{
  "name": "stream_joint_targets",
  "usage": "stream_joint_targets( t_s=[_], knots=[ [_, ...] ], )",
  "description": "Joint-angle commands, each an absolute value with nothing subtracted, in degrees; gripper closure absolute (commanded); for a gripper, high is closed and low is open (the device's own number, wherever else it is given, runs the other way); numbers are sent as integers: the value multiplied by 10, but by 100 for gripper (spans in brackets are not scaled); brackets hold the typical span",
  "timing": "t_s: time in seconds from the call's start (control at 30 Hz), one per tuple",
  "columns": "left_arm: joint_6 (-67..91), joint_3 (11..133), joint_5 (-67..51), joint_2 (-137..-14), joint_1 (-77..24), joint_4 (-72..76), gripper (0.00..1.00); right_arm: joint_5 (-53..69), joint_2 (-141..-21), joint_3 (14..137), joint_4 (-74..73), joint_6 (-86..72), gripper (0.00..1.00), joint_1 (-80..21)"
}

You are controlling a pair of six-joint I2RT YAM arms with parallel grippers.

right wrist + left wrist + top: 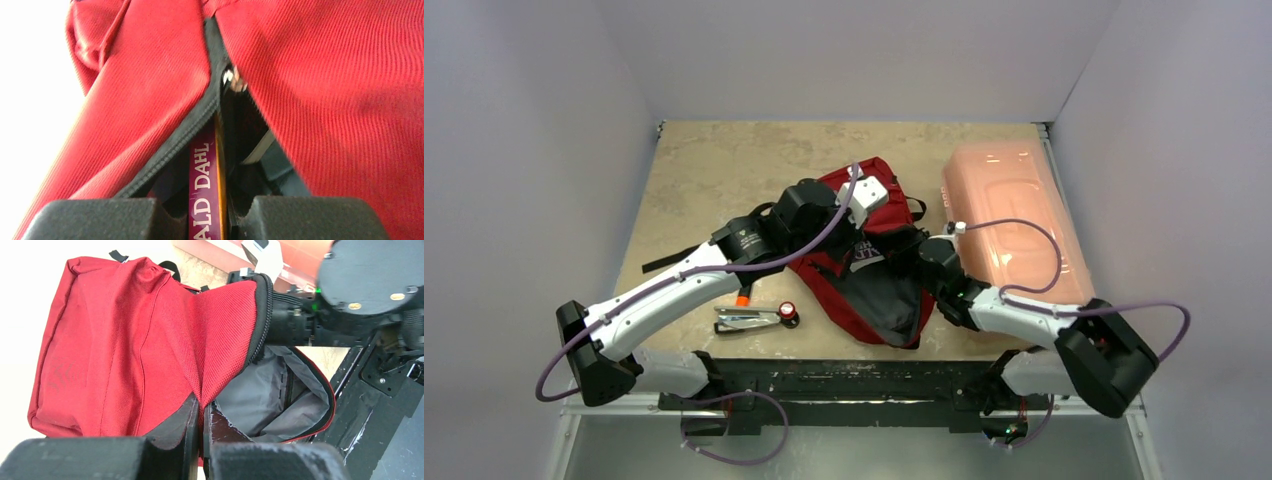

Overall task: Pack the student bag
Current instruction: Place the book in the student bag.

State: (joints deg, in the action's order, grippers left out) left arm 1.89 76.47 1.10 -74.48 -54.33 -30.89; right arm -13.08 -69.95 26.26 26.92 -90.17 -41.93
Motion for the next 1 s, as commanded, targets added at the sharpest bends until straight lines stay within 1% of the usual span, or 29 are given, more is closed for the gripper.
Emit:
stream_joint_targets(
  t_s=[0.0,0.07,0.1,0.13,0.17,0.23,0.3,0.37,0.43,0.47,0.53,0.63,0.87,0.97],
  knots=[
    [24,766,-7,-722,-548,-257,100,-166,-777,313,407,-853,100,-409],
    [23,766,-3,-721,-547,-256,100,-187,-824,329,462,-811,100,-407],
    [23,764,-2,-722,-547,-255,100,-201,-847,336,484,-796,98,-408],
    [23,762,-2,-722,-547,-254,100,-210,-869,343,496,-790,91,-407],
    [21,760,10,-722,-547,-253,100,-211,-891,347,506,-789,81,-402],
    [19,757,21,-724,-547,-252,100,-199,-918,340,523,-796,65,-391],
    [18,756,25,-724,-547,-254,100,-178,-920,336,469,-828,50,-387],
    [17,757,27,-724,-547,-255,100,-162,-902,338,409,-825,35,-386],
    [18,757,24,-725,-546,-254,100,-150,-886,362,298,-814,19,-386],
    [20,757,22,-727,-546,-255,100,-140,-881,378,244,-806,15,-386],
    [22,758,19,-730,-546,-256,100,-119,-872,392,187,-788,10,-387],
    [24,759,18,-735,-546,-258,100,-95,-854,372,154,-787,8,-386],
    [25,760,14,-742,-546,-260,100,-39,-825,330,145,-786,7,-388],
    [29,763,7,-744,-546,-264,100,-36,-805,307,163,-788,8,-389]
  ],
)
